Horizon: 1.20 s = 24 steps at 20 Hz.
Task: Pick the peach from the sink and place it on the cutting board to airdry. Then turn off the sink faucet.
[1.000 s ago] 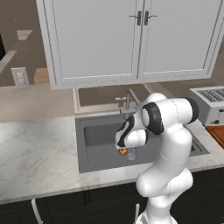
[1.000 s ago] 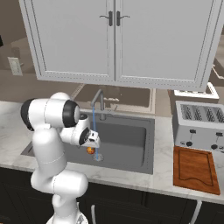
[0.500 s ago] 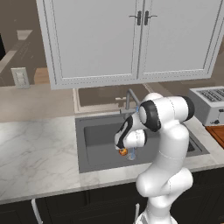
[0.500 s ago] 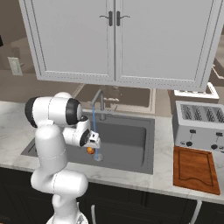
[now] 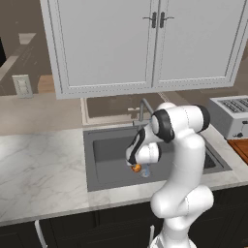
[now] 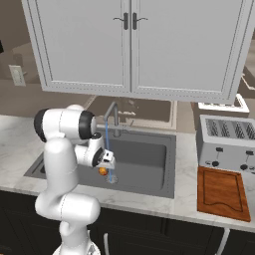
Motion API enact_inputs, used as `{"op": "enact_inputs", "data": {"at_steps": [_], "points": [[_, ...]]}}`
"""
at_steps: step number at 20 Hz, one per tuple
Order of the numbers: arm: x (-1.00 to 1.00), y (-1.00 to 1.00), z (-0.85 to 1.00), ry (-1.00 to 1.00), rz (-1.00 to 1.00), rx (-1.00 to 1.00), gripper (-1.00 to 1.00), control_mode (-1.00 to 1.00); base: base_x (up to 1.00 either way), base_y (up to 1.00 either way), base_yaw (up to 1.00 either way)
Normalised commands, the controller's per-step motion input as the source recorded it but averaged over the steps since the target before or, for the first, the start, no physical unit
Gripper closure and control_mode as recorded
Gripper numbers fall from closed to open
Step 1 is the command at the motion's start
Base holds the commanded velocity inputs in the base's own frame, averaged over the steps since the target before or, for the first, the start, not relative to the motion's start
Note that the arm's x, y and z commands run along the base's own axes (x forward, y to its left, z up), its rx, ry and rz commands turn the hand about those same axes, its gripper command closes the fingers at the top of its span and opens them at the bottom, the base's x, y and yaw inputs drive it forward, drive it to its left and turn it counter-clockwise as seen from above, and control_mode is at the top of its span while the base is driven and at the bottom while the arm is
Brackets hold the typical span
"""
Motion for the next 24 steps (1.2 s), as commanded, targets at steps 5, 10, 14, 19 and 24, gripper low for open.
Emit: {"op": "enact_inputs", "data": {"at_steps": [5,10,14,19,24], "points": [[0.18,0.0,-0.1,0.0,0.0,0.0,-1.0,-1.0,0.0,0.0,0.0],[0.19,0.0,-0.12,0.0,0.0,0.0,-1.0,-1.0,0.0,0.0,0.0],[0.17,0.0,-0.12,0.0,0.0,0.0,-1.0,-1.0,0.0,0.0,0.0],[0.19,0.0,-0.12,0.0,0.0,0.0,-1.0,-1.0,0.0,0.0,0.0],[0.16,0.0,-0.15,0.0,0.0,0.0,-1.0,-1.0,0.0,0.0,0.0]]}}
